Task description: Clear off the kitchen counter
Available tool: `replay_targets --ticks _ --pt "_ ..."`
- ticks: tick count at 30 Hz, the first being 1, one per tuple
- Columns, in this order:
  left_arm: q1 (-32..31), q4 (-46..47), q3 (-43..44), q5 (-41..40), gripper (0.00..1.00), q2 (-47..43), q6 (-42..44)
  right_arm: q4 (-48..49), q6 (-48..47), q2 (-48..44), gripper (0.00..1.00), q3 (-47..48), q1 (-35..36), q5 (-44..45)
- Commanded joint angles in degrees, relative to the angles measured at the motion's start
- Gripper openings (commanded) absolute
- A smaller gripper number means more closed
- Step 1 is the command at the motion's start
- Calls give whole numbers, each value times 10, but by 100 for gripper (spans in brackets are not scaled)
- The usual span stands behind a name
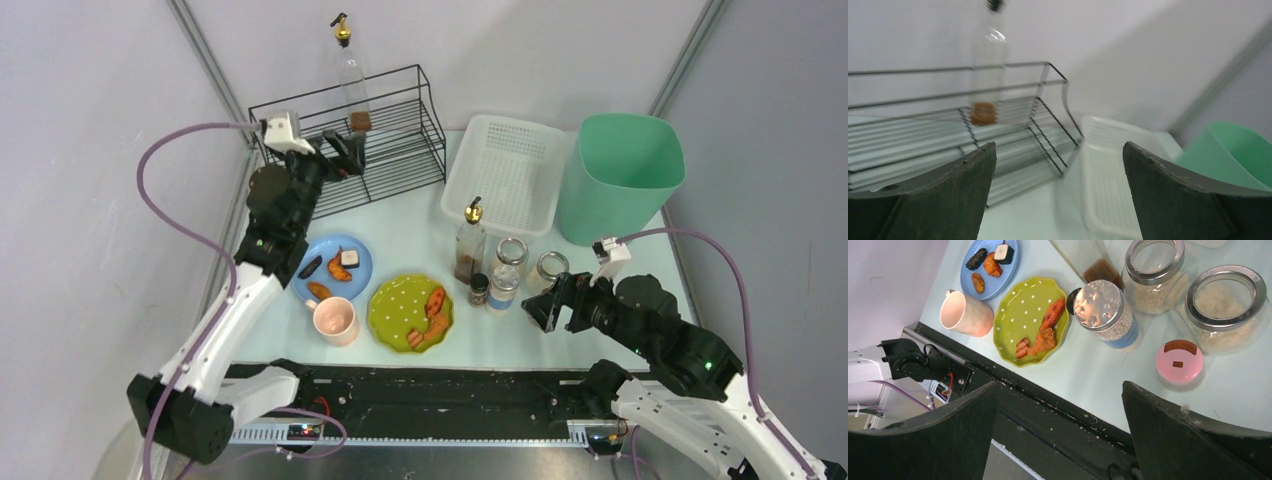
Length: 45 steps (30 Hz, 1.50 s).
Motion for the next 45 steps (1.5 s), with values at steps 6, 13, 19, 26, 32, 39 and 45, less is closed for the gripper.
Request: replay_targets --ticks 6,13,19,26,32,39,45 --pt "-130 -42 -115 153 100 -86 -23 -61 -3 6 97 60 3 26" --pt "-237 -26 -159 131 100 -49 6 -71 -10 4 99 77 3 48" --pt "-309 14 -159 74 100 10 39 -72 -9 3 99 77 3 47" --pt "-337 80 -154 19 100 80 41 -80 -8 -1 99 77 3 47" --pt "-344 157 -161 -23 100 115 37 -85 -7 -3 99 76 3 47" --pt "-352 213 -153 -41 100 142 42 -90 -8 -7 99 76 3 50" --pt "-355 227 -127 -40 100 182 43 -91 -7 -16 99 73 3 49"
